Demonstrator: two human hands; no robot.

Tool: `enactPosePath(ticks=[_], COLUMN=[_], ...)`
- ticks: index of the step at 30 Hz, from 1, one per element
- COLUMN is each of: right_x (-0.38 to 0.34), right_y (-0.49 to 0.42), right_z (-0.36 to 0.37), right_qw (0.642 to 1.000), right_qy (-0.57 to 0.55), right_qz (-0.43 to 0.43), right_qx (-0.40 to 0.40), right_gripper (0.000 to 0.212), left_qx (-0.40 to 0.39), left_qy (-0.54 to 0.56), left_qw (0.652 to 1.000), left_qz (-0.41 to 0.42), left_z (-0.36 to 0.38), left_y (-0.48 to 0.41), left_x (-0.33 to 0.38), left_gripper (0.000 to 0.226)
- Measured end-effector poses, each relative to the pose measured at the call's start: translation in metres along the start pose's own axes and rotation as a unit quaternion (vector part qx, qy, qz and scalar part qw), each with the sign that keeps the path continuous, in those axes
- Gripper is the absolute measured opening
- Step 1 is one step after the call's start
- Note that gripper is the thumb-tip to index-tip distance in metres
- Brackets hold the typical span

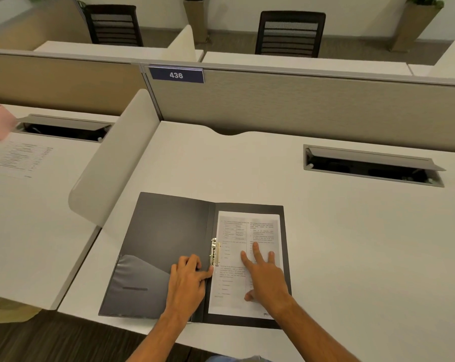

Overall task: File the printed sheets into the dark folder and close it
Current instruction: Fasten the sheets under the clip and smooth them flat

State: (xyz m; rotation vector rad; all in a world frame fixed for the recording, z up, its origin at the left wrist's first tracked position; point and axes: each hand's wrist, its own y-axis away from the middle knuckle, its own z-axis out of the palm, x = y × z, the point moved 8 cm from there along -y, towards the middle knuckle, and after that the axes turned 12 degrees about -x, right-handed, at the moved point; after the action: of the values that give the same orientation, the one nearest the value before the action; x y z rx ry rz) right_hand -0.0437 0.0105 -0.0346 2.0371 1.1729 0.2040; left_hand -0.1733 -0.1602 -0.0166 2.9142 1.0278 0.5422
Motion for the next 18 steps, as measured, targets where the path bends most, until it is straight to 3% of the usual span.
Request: enactPosePath(ticks=[2, 3, 5, 8, 10, 12, 14, 16, 18], right_x=[0.001, 0.001, 0.002, 0.001, 0.001, 0.001, 0.001, 0.001, 0.001], right_y=[-0.001, -0.002, -0.002, -0.002, -0.001, -0.001, 0.000, 0.000, 0.000], right_z=[0.001, 0.002, 0.003, 0.002, 0.002, 0.002, 0.002, 0.002, 0.002], right_qw=[1.000, 1.000, 1.000, 1.000, 1.000, 1.000, 1.000, 1.000, 1.000], right_qy=[0.000, 0.001, 0.000, -0.007, -0.010, -0.010, -0.010, -0.007, -0.002], right_qz=[0.002, 0.003, 0.003, 0.000, -0.002, -0.004, -0.004, -0.005, -0.007], right_qx=[0.000, 0.001, 0.001, 0.001, 0.003, 0.003, 0.002, 0.002, 0.002], right_gripper=[0.112, 0.112, 0.112, 0.113, 0.113, 0.114, 0.114, 0.114, 0.114], left_qx=[-0.007, -0.012, -0.040, -0.072, -0.045, 0.003, 0.037, 0.036, 0.015], left_qy=[-0.026, -0.031, -0.041, -0.038, -0.040, -0.048, -0.047, -0.018, 0.078], left_qw=[1.000, 0.999, 0.998, 0.997, 0.998, 0.993, 0.967, 0.927, 0.903], left_qz=[0.007, 0.008, 0.004, 0.000, -0.019, -0.104, -0.247, -0.372, -0.423], left_z=[0.001, 0.000, -0.003, -0.004, -0.020, -0.045, -0.075, -0.093, -0.098], left_y=[-0.001, -0.001, -0.003, -0.001, 0.006, 0.016, 0.035, 0.059, 0.077], left_x=[0.000, 0.001, 0.001, -0.007, -0.021, -0.051, -0.091, -0.128, -0.155], left_gripper=[0.069, 0.060, 0.018, 0.032, 0.044, 0.056, 0.059, 0.066, 0.073])
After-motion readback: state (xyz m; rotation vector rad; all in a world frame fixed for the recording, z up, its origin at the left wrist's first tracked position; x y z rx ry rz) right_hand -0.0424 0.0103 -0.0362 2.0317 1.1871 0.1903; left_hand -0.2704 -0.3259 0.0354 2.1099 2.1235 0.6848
